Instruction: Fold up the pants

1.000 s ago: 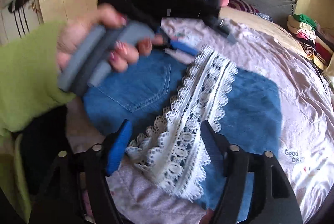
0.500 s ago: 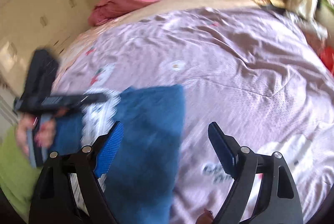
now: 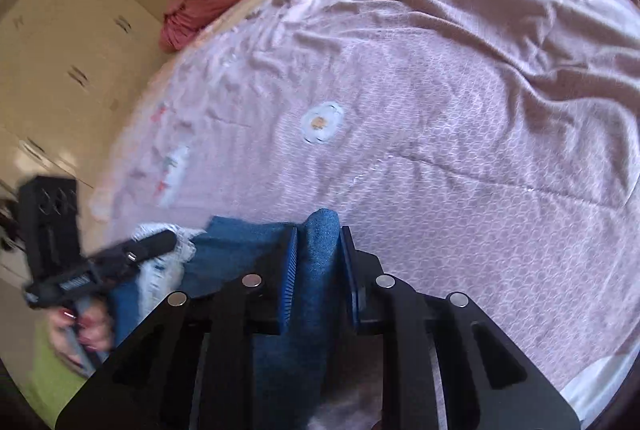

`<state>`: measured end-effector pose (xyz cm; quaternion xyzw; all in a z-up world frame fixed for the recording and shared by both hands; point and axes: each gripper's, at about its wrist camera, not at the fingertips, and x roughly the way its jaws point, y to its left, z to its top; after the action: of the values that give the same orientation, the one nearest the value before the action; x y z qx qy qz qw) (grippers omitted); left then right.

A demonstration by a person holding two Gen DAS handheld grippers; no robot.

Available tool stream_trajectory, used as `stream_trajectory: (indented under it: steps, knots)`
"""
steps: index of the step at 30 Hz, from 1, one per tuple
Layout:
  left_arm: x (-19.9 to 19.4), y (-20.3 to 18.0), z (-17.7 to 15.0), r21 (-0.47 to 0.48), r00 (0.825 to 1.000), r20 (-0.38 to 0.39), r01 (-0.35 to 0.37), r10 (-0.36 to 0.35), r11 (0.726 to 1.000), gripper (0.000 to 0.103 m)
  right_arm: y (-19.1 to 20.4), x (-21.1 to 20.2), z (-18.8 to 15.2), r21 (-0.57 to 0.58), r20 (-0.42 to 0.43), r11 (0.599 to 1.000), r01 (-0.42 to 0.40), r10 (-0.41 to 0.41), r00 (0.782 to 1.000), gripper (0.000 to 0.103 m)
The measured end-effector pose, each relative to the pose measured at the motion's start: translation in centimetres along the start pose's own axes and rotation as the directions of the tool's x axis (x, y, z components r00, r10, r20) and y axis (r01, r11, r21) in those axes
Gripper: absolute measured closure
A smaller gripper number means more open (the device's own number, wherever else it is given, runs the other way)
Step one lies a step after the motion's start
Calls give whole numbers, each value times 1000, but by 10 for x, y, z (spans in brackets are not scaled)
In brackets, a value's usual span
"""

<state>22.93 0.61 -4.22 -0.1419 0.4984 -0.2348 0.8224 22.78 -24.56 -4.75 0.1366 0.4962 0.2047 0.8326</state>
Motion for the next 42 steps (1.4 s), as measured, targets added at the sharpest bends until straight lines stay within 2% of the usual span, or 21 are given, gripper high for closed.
stream_trajectory:
  steps: [2, 3, 5, 6, 7, 11, 15, 22, 28, 32, 38, 42]
  knots:
    - [0, 1, 0, -3, 1000, 8, -17, 17, 1000, 77, 5, 1, -3, -38, 9, 999, 37, -36, 999, 84]
    - [-2, 2, 0, -8, 1000, 15, -23, 23, 1000, 74, 9, -3, -3, -51, 15, 997, 52, -51, 999, 79]
    - [-12, 2, -1, -13, 999, 32, -25, 25, 1000, 72, 10, -13, -5, -62, 32, 996, 63, -61, 998, 66]
    - [-20, 0, -1, -12, 998, 48, -32, 32, 999, 71, 12, -23, -8, -75, 50, 995, 72, -68, 996, 54]
    - [-27, -2, -2, -9, 997, 62, -40, 40, 999, 68, 14, -31, -11, -84, 62, 994, 76, -71, 996, 46]
    - [-62, -12, -15, 2, 988, 120, -100, 99, 995, 62, 22, -61, -28, -111, 98, 992, 57, -46, 994, 40]
    - [-86, -26, -43, 7, 983, 145, -119, 116, 993, 54, 29, -86, -50, -137, 124, 989, 46, -29, 992, 30]
    - [-103, -48, -97, -16, 979, 163, -119, 120, 993, 51, 42, -111, -85, -193, 140, 980, 55, -28, 990, 24]
    - [-104, -65, -135, -24, 979, 153, -135, 137, 991, 48, 42, -120, -109, -189, 123, 981, 43, -20, 992, 22]
    - [-98, -73, -151, -10, 984, 124, -129, 129, 992, 48, 41, -126, -122, -186, 122, 981, 55, -32, 992, 21]
    - [-90, -72, -162, -62, 988, 90, -119, 124, 991, 48, 44, -125, -142, -193, 96, 981, 26, -8, 995, 21]
    - [-79, -68, -165, -105, 994, 40, -97, 101, 990, 51, 50, -118, -149, -222, 63, 975, 26, -12, 998, 22]
